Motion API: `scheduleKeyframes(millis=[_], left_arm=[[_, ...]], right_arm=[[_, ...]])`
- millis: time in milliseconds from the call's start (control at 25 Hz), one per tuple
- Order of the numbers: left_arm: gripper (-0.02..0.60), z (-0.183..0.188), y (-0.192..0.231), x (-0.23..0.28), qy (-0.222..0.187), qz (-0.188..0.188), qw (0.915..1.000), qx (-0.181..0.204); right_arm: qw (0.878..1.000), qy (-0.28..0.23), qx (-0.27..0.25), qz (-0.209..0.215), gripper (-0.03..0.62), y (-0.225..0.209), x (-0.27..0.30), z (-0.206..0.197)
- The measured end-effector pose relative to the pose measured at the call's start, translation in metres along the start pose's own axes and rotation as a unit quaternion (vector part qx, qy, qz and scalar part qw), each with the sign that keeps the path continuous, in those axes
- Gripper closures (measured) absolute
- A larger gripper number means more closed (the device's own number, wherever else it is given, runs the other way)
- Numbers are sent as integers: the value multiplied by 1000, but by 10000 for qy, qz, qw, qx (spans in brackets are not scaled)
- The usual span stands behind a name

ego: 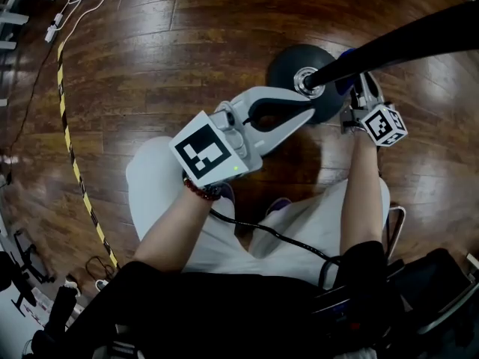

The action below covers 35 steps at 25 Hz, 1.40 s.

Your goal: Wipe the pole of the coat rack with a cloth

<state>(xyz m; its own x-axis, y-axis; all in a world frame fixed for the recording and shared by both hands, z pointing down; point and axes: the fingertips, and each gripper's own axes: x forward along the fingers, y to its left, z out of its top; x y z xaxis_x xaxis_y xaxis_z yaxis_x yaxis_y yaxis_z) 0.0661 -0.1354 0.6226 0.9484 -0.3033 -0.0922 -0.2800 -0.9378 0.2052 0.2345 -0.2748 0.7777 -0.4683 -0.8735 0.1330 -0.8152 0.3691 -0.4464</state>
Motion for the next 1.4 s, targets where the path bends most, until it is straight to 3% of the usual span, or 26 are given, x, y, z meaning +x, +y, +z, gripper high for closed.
scheduleKeyframes(millis=[200,280,400,480,600,720,880,1000,1240,1400], left_arm=[[588,11,1,-2,-233,1,9995,-211],[588,9,1,-2,-162,-48,9998,-74],[588,0,4,-4,116,-98,9990,428],[588,1,11,-7,71,-3,9994,337],[588,15,17,-14,-219,102,9997,-28],[588,32,16,-12,-319,186,9993,42],[588,67,-19,-8,-508,-184,9985,104],[588,98,-45,-7,-680,-441,9960,372],[588,141,-66,-6,-865,-618,9931,503],[588,159,-81,1,-882,-902,9898,667]], right_arm=[[9978,-214,-633,12,579,22,-2,42],[9969,-170,-767,32,578,25,-3,44],[9955,-76,-939,31,579,35,-8,50],[9951,-87,-981,45,578,45,-12,64],[9943,-327,-1010,16,579,65,-17,110],[9895,-768,-1215,162,579,97,-22,177],[9826,-1289,-1137,707,579,136,-46,235],[9721,-1694,-1076,1217,577,163,-65,273],[9438,-2172,-1431,2038,576,221,-91,356],[9233,-2461,-2001,2167,576,264,-108,424]])
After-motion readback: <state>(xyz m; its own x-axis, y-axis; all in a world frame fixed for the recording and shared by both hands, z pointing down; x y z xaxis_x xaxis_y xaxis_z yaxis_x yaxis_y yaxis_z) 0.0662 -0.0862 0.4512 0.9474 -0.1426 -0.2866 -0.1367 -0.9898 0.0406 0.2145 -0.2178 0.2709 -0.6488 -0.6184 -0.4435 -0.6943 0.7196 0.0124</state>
